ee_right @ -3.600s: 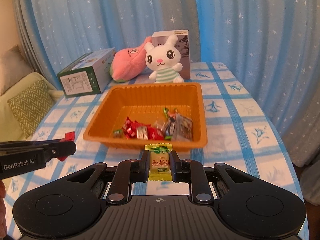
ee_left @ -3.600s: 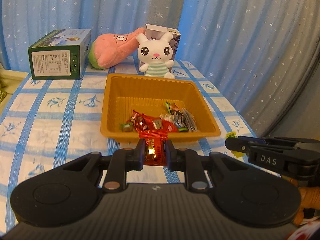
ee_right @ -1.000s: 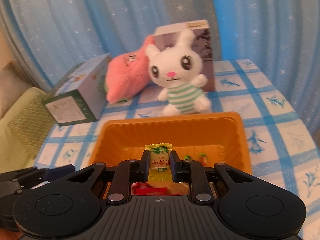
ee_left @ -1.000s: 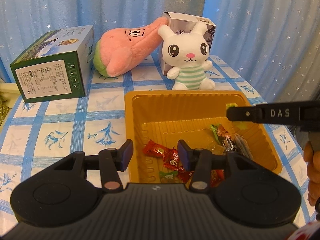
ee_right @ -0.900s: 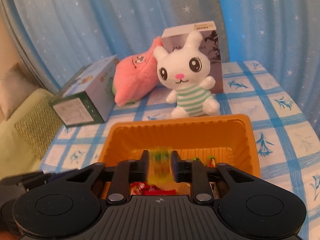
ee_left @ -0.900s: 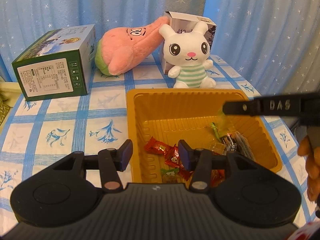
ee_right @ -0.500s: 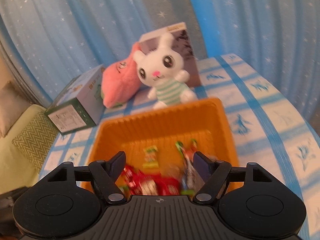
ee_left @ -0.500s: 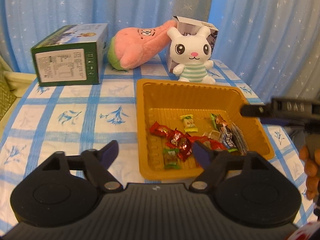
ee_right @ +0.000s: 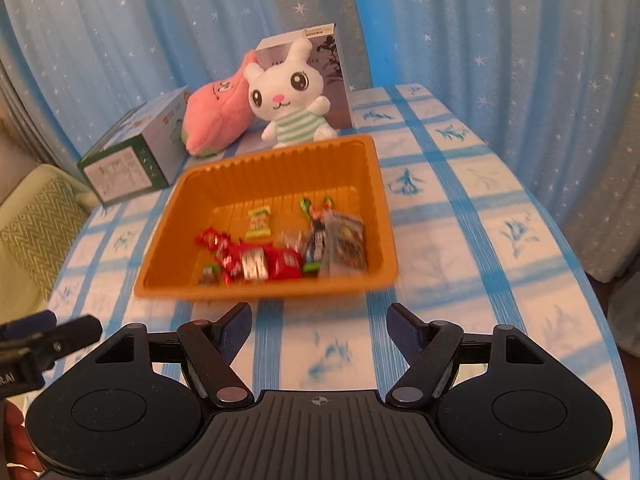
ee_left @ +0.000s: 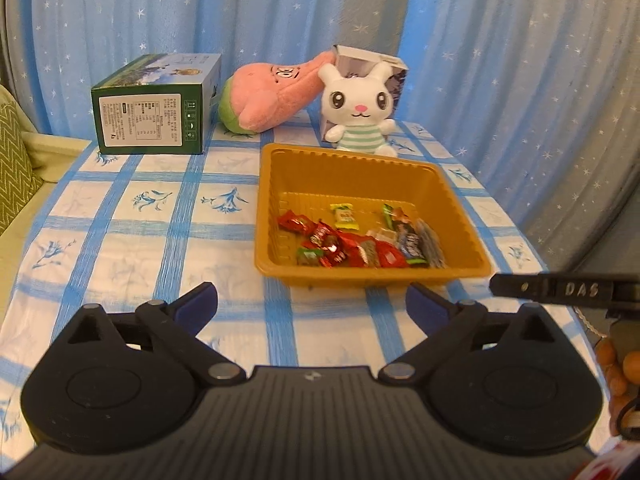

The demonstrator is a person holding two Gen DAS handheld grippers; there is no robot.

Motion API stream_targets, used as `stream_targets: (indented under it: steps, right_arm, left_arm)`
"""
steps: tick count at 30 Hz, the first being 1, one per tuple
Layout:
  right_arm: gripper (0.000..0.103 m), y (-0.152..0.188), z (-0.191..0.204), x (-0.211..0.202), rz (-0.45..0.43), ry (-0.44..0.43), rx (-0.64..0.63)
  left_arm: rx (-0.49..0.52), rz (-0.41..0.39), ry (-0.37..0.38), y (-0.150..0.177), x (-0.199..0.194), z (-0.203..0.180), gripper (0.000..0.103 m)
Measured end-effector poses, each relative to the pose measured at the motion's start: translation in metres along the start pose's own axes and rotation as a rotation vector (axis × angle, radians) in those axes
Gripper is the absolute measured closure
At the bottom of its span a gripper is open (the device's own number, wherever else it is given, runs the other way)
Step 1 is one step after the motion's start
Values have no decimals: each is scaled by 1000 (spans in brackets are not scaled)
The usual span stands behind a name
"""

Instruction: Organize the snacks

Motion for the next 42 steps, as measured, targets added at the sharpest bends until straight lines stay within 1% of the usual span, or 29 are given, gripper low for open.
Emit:
stream_targets:
  steps: [2,5,8,12,20,26,31,42]
  right_arm:
    - [29,9,1,-14,9,-2,0]
    - [29,21,2,-36,16,-1,9]
    - [29,32,5,-59,14,4,2]
    - [29,46,9,-90,6,8,-14]
    - [29,65,14,-137,-14,0,-28]
    - [29,71,17,-163,-41,7,-48]
    - [29,75,23,-178,-59,3,-79]
    - [29,86,35,-198,-67,-26,-96]
  left_arm:
    - [9,4,-10,3,-14,-6,0]
    - [21,14,-20,10,-35,-15,0]
    - [11,26,-18,19,-57,-22,0]
    - [6,36,-34,30,-82,-29,0]
    - [6,50,-47,47,-120,-40,0]
    - [-7,46,-61,53,-139,-43,0]
    - [-16,41,-95,58,-151,-40,0]
    - [0,44,-97,69,-170,-40,0]
Point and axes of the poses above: each gripper's, at about its wrist camera, not at the fingertips, and x roughly the way its jaws point, z to its left, y to its underside, the point moved 4 cm from there along x, roughly the way its jaws point, and after that the axes turned 12 degrees about -z, right-handed, at the moved point
